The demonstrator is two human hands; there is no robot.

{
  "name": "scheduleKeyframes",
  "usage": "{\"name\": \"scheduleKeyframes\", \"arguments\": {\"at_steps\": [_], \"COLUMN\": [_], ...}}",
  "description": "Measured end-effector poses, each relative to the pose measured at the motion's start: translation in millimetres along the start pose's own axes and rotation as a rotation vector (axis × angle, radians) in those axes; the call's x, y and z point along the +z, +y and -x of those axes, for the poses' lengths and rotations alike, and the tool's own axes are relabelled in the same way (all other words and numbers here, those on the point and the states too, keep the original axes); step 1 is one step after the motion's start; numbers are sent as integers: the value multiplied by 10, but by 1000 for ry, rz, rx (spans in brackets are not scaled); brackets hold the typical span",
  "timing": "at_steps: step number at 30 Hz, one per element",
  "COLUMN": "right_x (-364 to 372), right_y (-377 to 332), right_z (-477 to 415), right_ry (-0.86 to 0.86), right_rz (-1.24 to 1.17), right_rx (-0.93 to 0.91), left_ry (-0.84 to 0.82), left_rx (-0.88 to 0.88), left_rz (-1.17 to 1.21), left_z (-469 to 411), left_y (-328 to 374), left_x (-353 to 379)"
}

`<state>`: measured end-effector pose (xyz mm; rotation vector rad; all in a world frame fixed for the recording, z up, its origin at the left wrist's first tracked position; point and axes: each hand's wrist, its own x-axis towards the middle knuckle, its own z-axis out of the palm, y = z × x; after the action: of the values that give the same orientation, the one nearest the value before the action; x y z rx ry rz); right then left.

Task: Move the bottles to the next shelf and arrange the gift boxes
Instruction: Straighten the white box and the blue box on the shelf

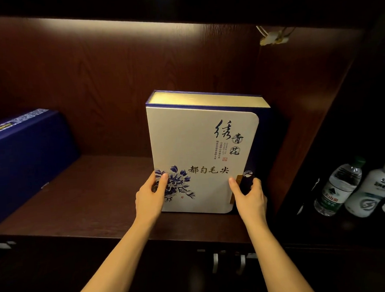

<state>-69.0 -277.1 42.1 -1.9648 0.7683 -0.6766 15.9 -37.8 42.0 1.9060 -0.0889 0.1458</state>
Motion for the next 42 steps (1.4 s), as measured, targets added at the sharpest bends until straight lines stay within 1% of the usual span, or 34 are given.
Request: {"name": "scheduleKeyframes", "arguments": {"at_steps": [11, 17, 21, 25, 34, 39, 42], "right_x": [-61, -91, -171, -327, -718, -690, -545], "right_y": [-25, -37, -83, -213, -642, -914, -1097], "right_z": [67, 63, 103, 163, 629, 932, 1113], "right_ry": [-27, -87, -98, -72, 10, -63, -132], "right_rz": [-14, 17, 15, -21, -143, -263, -304], "right_rx": [2, 25, 7, -64, -299, -425, -478], "left_ry": [-22, -67, -37, 6, 92, 161, 211], "left_rx": [-19, -9, 27, 87, 293, 352, 347], "left_rz": [3, 0, 37, 26, 142, 153, 126], "left_z": [49, 27, 71, 142, 552, 743, 846], "left_y": [4, -21, -8, 100, 532, 723, 724], "left_x": [-17, -45, -95, -193, -626, -996, -1286]}}
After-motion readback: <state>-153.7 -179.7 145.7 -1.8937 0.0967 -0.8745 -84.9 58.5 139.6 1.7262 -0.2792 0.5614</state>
